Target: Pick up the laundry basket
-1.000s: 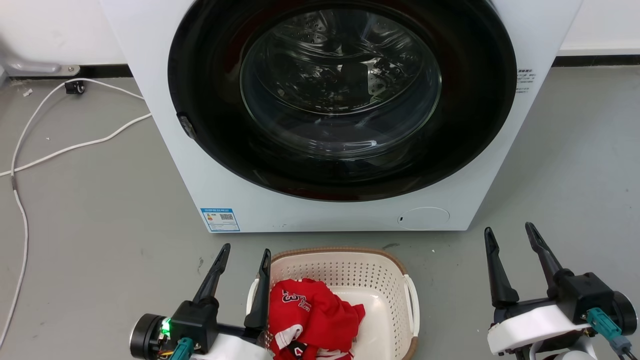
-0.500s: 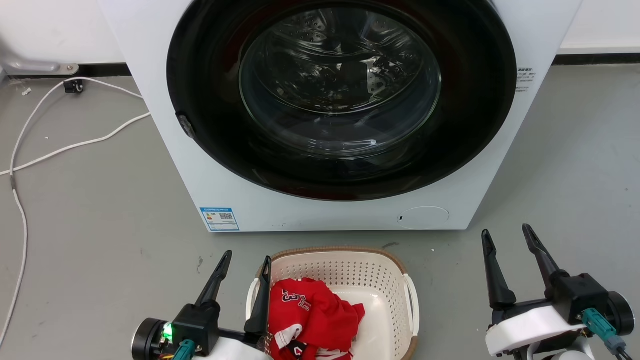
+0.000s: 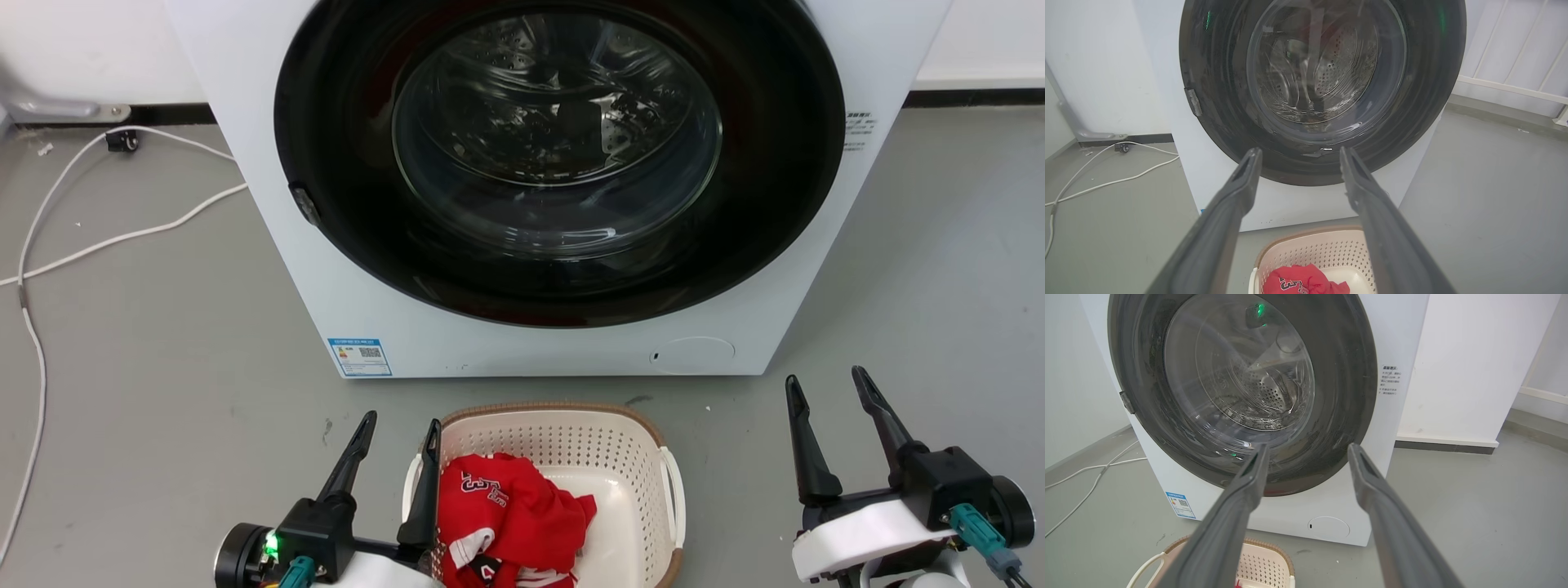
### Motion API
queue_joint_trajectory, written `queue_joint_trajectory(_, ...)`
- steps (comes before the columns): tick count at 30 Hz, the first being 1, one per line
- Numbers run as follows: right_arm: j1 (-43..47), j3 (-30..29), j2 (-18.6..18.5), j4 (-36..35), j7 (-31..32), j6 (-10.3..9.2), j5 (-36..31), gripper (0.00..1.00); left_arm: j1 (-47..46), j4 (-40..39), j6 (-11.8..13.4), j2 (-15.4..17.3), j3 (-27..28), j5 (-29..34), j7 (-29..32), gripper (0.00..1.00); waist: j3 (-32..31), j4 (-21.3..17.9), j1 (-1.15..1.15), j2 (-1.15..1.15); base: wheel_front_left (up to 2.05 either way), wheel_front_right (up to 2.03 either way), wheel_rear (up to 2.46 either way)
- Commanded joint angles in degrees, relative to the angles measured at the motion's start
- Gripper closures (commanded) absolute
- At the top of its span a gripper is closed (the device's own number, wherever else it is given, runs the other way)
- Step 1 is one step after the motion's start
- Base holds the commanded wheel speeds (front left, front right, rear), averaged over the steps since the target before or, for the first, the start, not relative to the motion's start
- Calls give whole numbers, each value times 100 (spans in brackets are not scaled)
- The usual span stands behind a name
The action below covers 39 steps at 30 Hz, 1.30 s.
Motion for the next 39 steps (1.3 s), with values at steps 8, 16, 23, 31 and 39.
queue_joint_trajectory(8,-285,61,-2,130,-11,-2,-123,0,-243,130,128,-4,109,-115,-16,0,594,-34,0,0,0,0,0)
queue_joint_trajectory(16,-1107,224,-3,610,85,-3,-178,0,-932,573,22,0,486,-43,-15,0,1827,-110,0,0,0,0,0)
queue_joint_trajectory(23,-1965,180,0,1369,397,-3,-188,0,-1966,1495,-196,183,841,-116,-15,0,2804,-33,0,0,0,0,0)
queue_joint_trajectory(31,-2927,271,-2,2628,639,-3,106,0,-3073,2901,-366,491,728,-88,-16,0,3490,-4,0,0,0,0,0)
queue_joint_trajectory(39,-3830,519,-6,3929,1038,-3,65,0,-4018,4430,-417,600,128,-348,-16,0,3958,56,0,0,0,0,0)
